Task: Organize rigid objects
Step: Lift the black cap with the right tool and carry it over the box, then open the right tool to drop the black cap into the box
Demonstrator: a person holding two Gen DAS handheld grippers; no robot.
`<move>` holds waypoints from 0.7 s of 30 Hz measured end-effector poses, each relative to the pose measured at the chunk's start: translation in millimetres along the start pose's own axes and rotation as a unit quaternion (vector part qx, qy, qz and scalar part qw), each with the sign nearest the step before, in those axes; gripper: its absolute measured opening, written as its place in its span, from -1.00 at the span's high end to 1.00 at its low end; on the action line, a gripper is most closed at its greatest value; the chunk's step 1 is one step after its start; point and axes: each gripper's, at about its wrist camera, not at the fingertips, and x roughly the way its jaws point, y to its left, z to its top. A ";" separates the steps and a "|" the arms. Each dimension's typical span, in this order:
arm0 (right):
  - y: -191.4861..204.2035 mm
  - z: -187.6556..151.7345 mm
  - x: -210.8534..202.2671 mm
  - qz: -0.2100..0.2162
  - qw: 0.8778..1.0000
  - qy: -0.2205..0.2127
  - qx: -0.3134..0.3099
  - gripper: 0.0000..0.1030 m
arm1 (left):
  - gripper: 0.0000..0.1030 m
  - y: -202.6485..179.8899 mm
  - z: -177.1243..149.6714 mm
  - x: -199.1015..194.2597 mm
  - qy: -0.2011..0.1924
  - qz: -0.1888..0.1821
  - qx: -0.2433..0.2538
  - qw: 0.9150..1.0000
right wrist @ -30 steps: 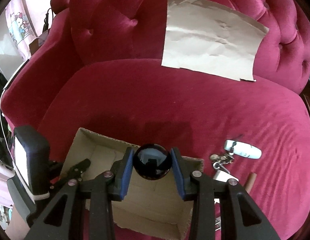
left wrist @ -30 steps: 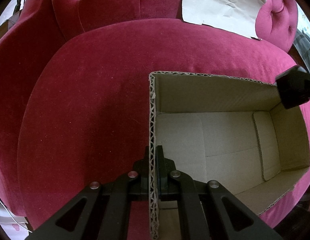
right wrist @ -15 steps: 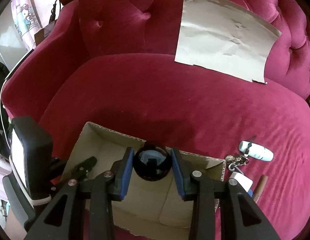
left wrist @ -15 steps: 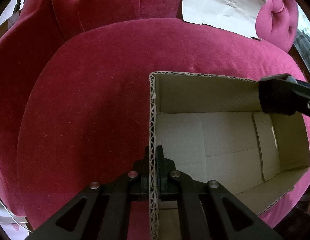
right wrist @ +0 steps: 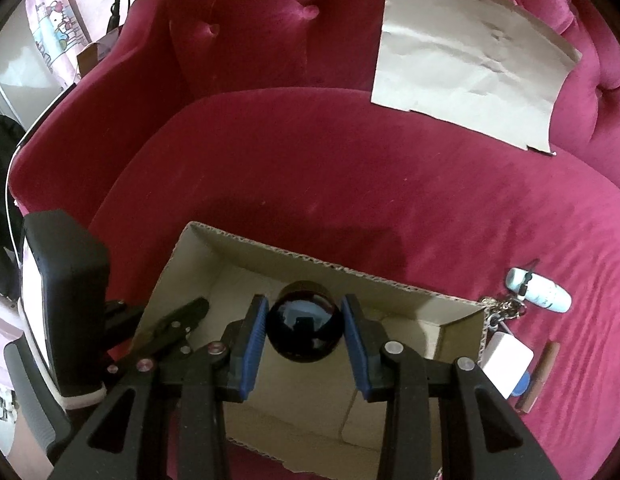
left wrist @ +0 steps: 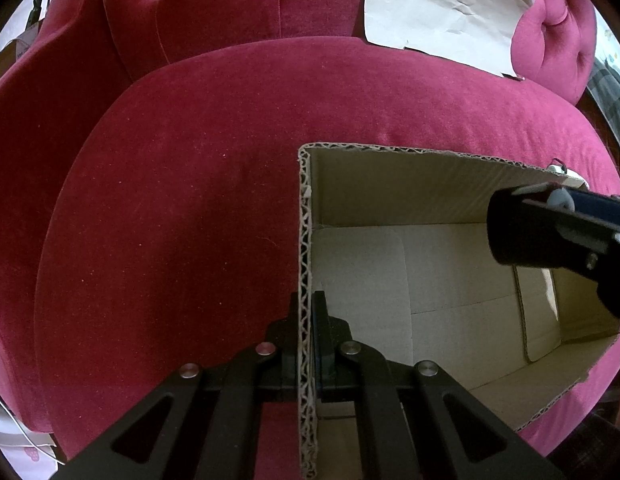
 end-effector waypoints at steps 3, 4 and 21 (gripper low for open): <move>3.2 -1.7 2.2 0.006 1.000 0.006 -0.001 0.22 | 0.93 0.0 -0.1 0.0 0.000 0.000 0.000 1.000; 4.1 -2.3 3.0 0.007 1.000 0.008 -0.002 0.22 | 0.93 0.1 -0.1 -0.1 0.000 0.000 0.000 1.000; 5.3 -5.0 1.9 -0.005 1.000 0.006 -0.006 -0.26 | 0.93 0.3 -0.3 0.5 0.000 0.001 0.001 1.000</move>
